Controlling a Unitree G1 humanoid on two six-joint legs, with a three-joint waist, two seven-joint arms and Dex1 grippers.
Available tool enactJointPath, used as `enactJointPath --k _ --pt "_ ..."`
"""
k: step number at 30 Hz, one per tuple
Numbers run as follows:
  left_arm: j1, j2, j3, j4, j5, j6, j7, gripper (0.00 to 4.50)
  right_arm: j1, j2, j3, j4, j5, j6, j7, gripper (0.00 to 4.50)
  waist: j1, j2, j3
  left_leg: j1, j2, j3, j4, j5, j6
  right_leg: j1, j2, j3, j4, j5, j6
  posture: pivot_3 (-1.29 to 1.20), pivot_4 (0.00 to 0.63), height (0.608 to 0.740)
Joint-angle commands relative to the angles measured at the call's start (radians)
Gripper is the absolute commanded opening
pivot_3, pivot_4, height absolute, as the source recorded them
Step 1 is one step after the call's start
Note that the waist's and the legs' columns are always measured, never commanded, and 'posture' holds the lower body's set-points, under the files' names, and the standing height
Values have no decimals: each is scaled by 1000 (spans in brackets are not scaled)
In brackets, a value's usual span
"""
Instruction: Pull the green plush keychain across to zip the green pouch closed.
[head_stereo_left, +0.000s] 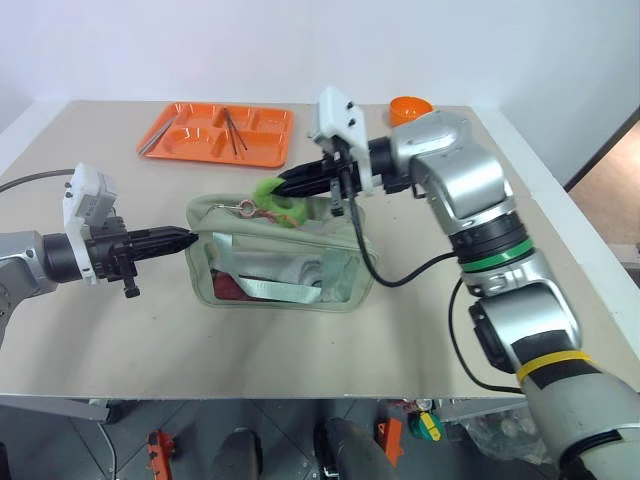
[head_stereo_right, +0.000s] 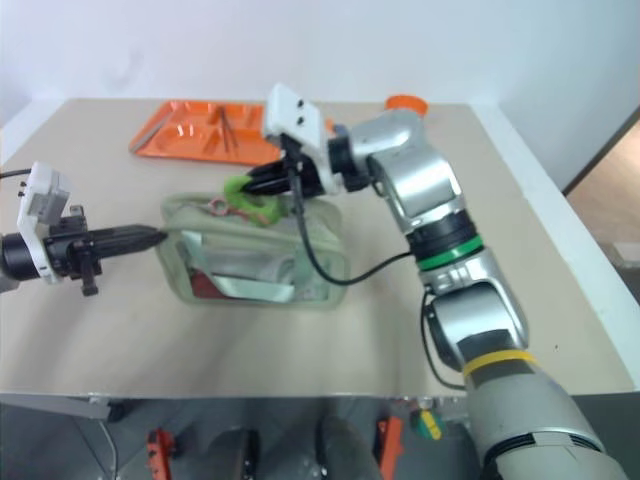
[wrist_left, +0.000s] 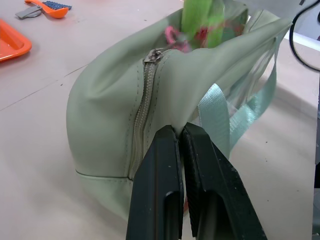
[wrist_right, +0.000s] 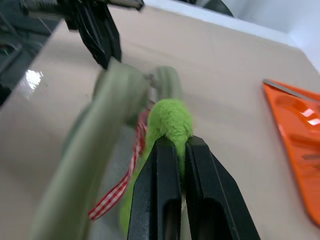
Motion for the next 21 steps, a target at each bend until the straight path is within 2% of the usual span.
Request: enactJointPath --k 1,11,17,21 --pt "8 4 2 -3 7 -12 -11 0 -74 -77 -71 -11 -7 -29 28 66 -1 0 0 0 0 0 0 0 0 0 0 0 0 0 0 0 150 740" --pt "7 -3 -2 -1 6 -26 -4 0 -35 -242 -71 -39 -61 -125 66 66 -1 0 0 0 0 1 0 0 0 0 -1 1 -1 0 1 0 150 740" --pt "15 5 5 -5 3 -25 -5 0 69 -384 -6 -54 -284 -420 11 66 0 0 0 0 -1 1 0 0 0 0 -1 1 -1 -1 2 0 150 740" --pt "17 10 8 -4 4 -24 -8 0 98 -428 -19 -37 -345 -484 -21 66 -2 1 0 1 -1 3 0 0 0 0 -1 4 0 -1 3 0 150 740"
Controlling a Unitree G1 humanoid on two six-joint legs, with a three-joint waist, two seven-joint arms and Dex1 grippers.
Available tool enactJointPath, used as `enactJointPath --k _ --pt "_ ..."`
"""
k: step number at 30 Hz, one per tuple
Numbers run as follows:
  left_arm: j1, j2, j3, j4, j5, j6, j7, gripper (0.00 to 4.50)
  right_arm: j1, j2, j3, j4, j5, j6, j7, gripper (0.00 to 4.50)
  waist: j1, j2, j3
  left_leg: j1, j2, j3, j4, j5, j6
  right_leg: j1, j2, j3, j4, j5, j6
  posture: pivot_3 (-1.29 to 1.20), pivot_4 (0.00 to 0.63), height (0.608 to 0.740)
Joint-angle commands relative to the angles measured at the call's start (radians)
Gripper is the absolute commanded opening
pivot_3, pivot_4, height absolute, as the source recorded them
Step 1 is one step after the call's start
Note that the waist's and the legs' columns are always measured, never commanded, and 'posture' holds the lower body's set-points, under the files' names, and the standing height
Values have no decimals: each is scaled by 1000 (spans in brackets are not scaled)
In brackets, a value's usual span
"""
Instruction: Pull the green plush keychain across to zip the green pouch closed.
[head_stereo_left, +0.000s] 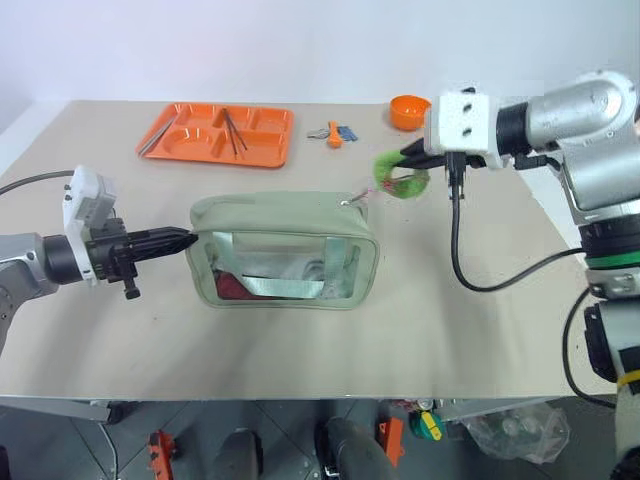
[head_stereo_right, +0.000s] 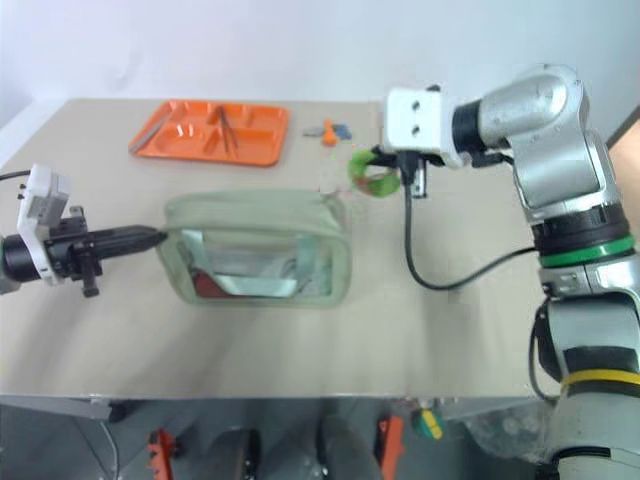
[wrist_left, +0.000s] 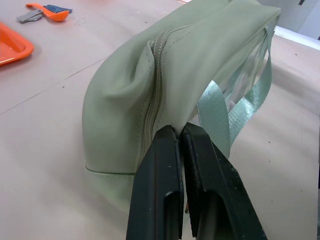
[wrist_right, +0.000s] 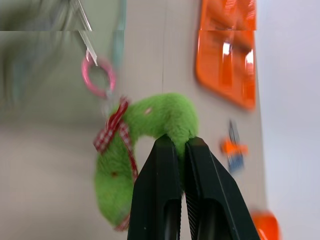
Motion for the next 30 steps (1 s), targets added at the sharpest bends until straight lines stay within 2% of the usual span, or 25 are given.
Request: enactJointPath --k 1,6,12,20,30 --pt "6 16 8 -9 4 -1 -10 0 -3 -39 -43 -1 -36 -40 -27 66 0 0 0 0 0 0 0 0 0 0 0 0 0 0 0 0 150 740" --pt "-4 20 4 -3 5 3 -12 0 25 -46 -64 -23 -36 -19 -52 66 0 0 0 1 1 0 0 0 0 0 1 0 0 1 -1 0 150 740" --pt "-4 19 1 -7 5 5 -10 0 165 -37 -99 -174 3 77 -60 66 0 0 0 0 1 -1 0 0 0 1 1 0 0 0 -1 0 150 740" --pt "-5 25 5 -11 3 12 -10 0 377 -23 -63 -186 -113 61 -183 66 0 0 0 1 1 0 1 0 0 1 2 1 1 1 -1 0 150 740" --pt "-20 19 -6 -5 5 9 -9 0 524 179 32 -173 -229 91 -367 66 -2 -1 -1 2 1 0 1 1 -1 1 3 3 2 1 -1 0 150 740"
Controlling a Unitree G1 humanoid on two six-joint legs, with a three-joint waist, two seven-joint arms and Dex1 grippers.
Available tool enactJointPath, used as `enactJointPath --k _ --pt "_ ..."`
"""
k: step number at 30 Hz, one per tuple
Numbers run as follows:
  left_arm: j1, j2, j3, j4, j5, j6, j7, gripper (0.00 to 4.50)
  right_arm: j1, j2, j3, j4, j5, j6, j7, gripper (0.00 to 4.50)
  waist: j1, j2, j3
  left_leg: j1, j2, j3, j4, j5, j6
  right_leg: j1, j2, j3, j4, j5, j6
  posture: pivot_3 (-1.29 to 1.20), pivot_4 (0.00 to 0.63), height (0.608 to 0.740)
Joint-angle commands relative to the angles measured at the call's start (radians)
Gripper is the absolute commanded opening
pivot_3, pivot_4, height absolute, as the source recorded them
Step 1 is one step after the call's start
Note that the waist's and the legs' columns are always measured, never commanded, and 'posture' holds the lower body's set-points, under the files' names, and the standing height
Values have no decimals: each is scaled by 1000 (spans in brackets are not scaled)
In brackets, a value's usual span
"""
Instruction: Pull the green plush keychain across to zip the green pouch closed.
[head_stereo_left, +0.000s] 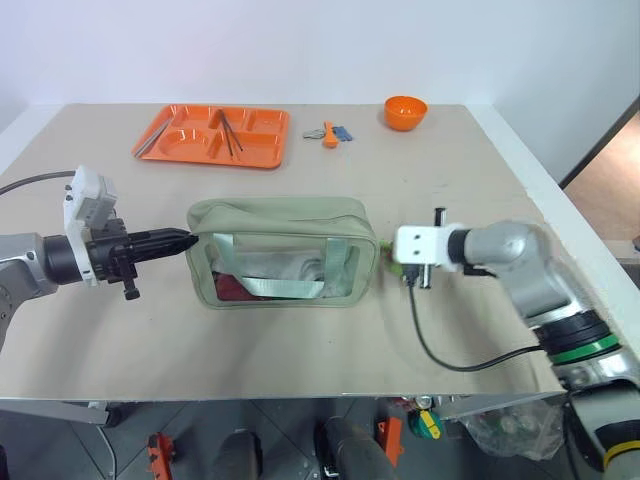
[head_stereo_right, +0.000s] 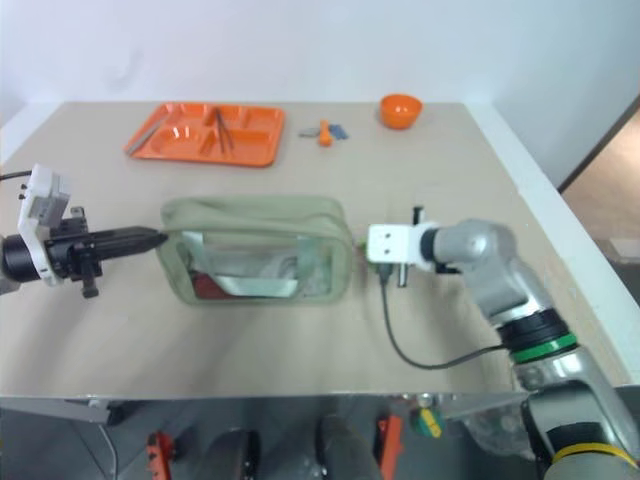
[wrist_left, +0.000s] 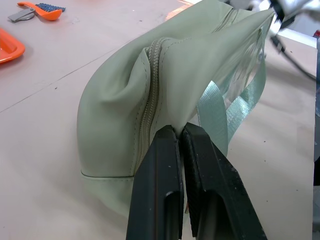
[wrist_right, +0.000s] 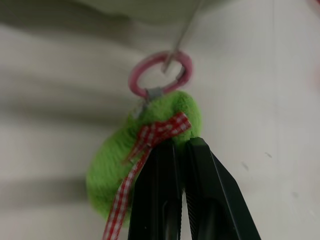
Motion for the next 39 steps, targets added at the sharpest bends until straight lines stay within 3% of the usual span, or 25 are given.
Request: enactJointPath --k 1,10,12,15,23,25,26,32,35,39 --pt "-17 12 -2 -4 6 1 -2 0 21 42 19 -5 -29 18 -38 66 0 0 0 0 0 0 0 0 0 0 0 0 0 0 0 0 150 740" --pt "-31 8 -6 5 12 3 4 0 -41 44 -49 -9 55 92 37 66 -1 -1 -1 2 1 0 1 0 0 1 1 0 0 1 -1 0 150 740" --pt "-31 3 -3 11 13 9 15 0 -53 34 -95 -26 131 149 89 732 0 -1 -1 1 1 0 0 0 0 1 1 0 0 1 -1 0 150 740" --pt "-41 -10 21 37 -18 37 26 1023 -49 -14 -184 -109 299 272 218 1706 0 -1 0 1 0 0 0 0 0 1 1 0 0 1 -1 0 150 740" --pt "-7 3 89 6 -88 96 27 3633 -77 -76 -358 -135 570 509 301 4332 -1 -1 0 0 0 -1 0 0 0 1 1 -1 -1 1 0 0 150 740" --pt "10 3 128 1 -89 91 49 4377 -67 -103 -406 -145 645 557 330 4393 -1 -1 0 0 1 -1 0 0 0 1 0 -1 0 1 0 0 150 740" --pt "22 2 146 -4 -79 81 65 4480 -61 -114 -424 -151 670 576 334 4393 -1 -1 0 0 1 -1 0 0 0 1 1 -2 0 1 -1 0 150 740" --pt "240 -24 354 -61 -96 100 112 4480 105 -208 -542 -282 797 688 328 4393 -1 -1 0 0 2 -1 -1 -1 2 0 -1 -1 -1 -1 -1 0 150 740" --pt "358 -87 436 -30 -75 73 156 4480 185 -201 -636 -357 880 777 263 4393 -1 0 0 1 2 -1 -1 -1 2 1 -2 -1 0 -2 -1 0 150 740" --pt "363 -121 463 -5 -89 62 204 4480 218 -194 -683 -406 944 834 195 4393 0 -1 -1 3 1 -1 0 0 1 2 -1 -2 0 0 -1 0 150 740"
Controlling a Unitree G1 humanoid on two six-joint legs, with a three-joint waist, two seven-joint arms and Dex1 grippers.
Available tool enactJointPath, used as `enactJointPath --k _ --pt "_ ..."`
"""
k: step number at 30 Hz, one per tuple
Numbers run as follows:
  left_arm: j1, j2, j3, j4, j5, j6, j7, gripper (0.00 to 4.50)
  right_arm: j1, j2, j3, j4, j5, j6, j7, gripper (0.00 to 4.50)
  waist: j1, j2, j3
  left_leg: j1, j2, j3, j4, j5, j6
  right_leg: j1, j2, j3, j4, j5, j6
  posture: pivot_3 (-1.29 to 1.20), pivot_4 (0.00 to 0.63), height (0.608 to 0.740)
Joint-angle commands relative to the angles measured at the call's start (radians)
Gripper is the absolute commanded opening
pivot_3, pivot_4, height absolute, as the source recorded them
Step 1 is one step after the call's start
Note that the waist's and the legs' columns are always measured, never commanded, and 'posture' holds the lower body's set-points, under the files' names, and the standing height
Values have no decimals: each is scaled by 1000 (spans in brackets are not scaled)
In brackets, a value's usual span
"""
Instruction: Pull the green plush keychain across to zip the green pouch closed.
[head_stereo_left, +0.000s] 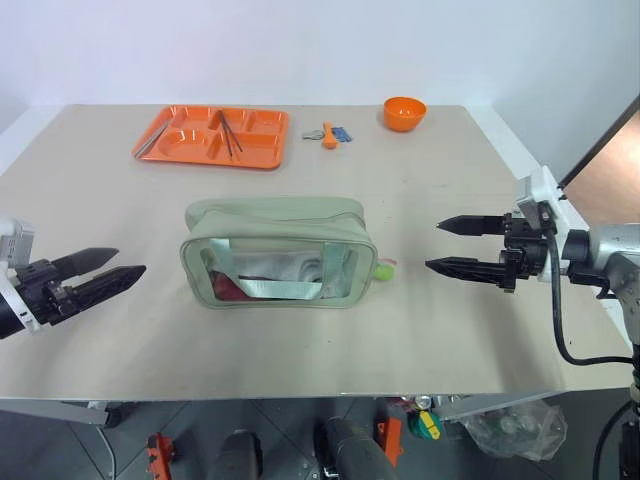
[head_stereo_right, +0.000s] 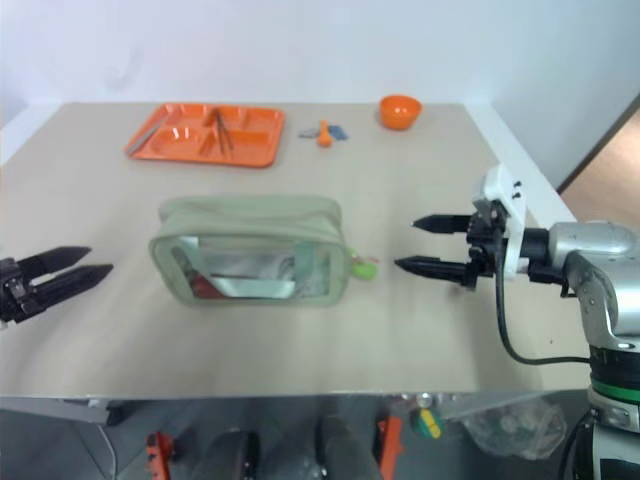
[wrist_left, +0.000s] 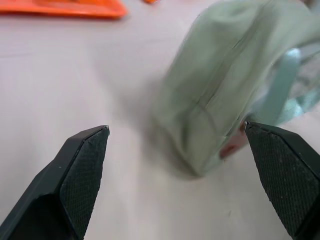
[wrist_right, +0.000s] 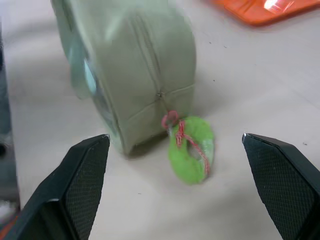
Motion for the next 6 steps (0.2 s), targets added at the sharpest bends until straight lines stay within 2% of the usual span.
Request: enactJointPath --k 1,6 --pt "-26 7 43 -1 -17 -26 26 4480 -2 -11 -46 -59 57 30 -55 4393 0 -1 0 0 0 0 1 0 0 0 0 0 0 1 0 0 150 740" --pt "-102 19 -5 29 -4 -45 42 4480 -28 -28 -21 -52 72 28 -92 4393 0 -1 0 1 -2 1 1 3 0 0 1 0 0 4 3 0 150 740"
